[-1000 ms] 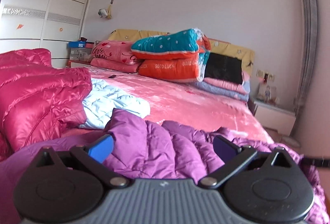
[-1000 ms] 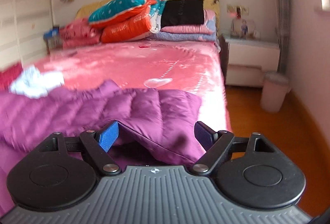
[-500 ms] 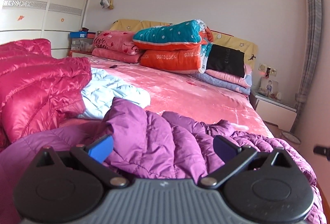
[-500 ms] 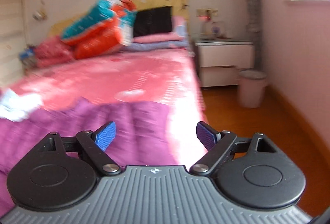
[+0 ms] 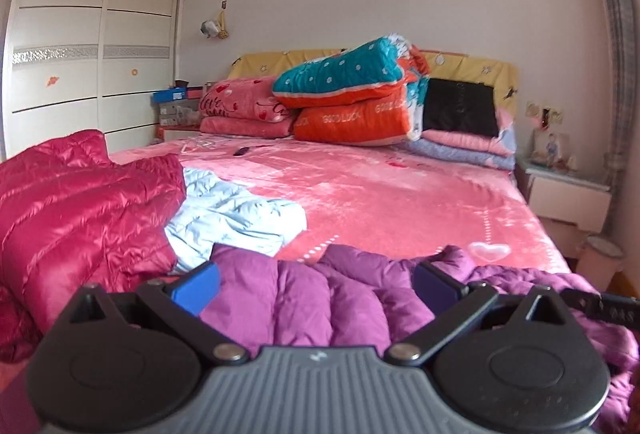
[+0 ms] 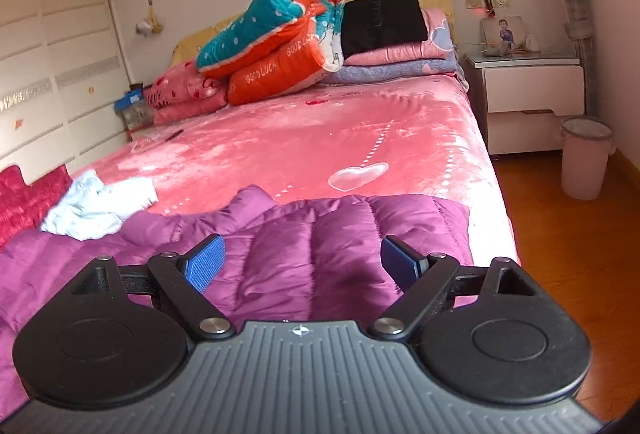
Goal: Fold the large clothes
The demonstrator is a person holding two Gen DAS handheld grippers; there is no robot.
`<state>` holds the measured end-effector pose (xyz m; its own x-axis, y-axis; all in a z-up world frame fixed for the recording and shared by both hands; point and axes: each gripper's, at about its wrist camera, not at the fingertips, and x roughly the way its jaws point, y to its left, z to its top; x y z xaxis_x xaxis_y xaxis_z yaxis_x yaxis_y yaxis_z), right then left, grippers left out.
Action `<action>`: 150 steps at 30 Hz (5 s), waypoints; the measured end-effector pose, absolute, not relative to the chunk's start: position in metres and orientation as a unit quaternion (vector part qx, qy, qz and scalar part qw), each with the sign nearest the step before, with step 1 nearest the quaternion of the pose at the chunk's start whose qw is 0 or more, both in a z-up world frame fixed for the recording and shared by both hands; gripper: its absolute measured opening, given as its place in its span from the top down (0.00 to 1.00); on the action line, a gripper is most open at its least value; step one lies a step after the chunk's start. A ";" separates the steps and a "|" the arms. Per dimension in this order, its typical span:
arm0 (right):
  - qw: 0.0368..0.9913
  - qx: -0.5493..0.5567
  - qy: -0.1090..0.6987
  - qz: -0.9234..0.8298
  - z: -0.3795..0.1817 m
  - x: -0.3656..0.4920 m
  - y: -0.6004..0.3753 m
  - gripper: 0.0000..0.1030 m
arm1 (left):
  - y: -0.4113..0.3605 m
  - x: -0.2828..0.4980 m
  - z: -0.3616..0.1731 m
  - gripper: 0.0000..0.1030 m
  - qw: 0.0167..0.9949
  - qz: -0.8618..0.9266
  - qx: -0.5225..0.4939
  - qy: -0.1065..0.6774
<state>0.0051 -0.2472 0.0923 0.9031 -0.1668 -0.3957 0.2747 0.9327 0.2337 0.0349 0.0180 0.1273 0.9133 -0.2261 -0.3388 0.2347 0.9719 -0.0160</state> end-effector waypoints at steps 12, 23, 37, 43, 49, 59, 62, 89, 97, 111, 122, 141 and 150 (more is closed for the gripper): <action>0.949 0.084 0.274 -0.132 0.057 0.015 -0.248 0.00 | 0.017 0.096 0.059 0.01 0.953 -0.070 0.007 0.294; 0.943 0.096 0.286 -0.139 0.047 0.022 -0.253 0.00 | 0.014 0.099 0.018 0.00 0.959 -0.071 -0.017 0.274; 0.949 0.124 0.263 -0.121 0.057 0.008 -0.263 0.00 | 0.009 0.059 0.058 0.01 0.959 -0.070 0.048 0.272; 0.953 0.161 0.231 -0.114 0.081 -0.025 -0.265 0.00 | 0.031 -0.014 0.085 0.01 0.956 -0.090 0.051 0.274; 0.958 0.120 0.254 -0.063 0.091 -0.053 -0.225 0.00 | 0.050 -0.068 0.075 0.01 0.936 -0.083 0.039 0.339; 0.938 0.035 0.343 -0.028 0.062 -0.092 -0.159 0.00 | 0.047 -0.123 0.062 0.01 0.916 -0.090 0.078 0.382; 0.934 0.037 0.354 -0.024 0.063 -0.104 -0.154 0.00 | 0.043 -0.134 0.060 0.01 0.912 -0.100 0.080 0.390; 0.924 0.049 0.379 0.010 0.077 -0.188 -0.120 0.00 | 0.103 -0.207 0.120 0.01 0.933 -0.070 -0.124 0.330; 0.926 0.045 0.374 0.017 0.074 -0.188 -0.122 0.00 | 0.188 -0.183 0.108 0.03 0.880 0.016 -0.354 0.316; 0.922 0.061 0.381 0.029 0.065 -0.179 -0.127 0.00 | 0.243 -0.142 0.062 0.03 0.797 0.071 -0.535 0.272; 0.925 0.094 0.364 0.052 0.074 -0.174 -0.137 0.00 | 0.273 -0.121 0.049 0.30 0.788 0.137 -0.554 0.231; 0.946 0.216 0.233 -0.061 0.079 -0.125 -0.223 0.00 | 0.251 -0.022 0.190 0.83 0.916 0.101 -0.374 0.107; 0.933 0.281 0.199 -0.102 0.067 -0.097 -0.268 0.00 | 0.099 0.027 0.230 0.82 0.979 -0.086 -0.148 0.112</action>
<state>-0.0970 -0.2680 0.0669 0.8998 -0.0778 -0.4292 0.3021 0.8210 0.4845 0.0272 0.0995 0.2304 0.9600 -0.2012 -0.1945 0.1348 0.9415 -0.3090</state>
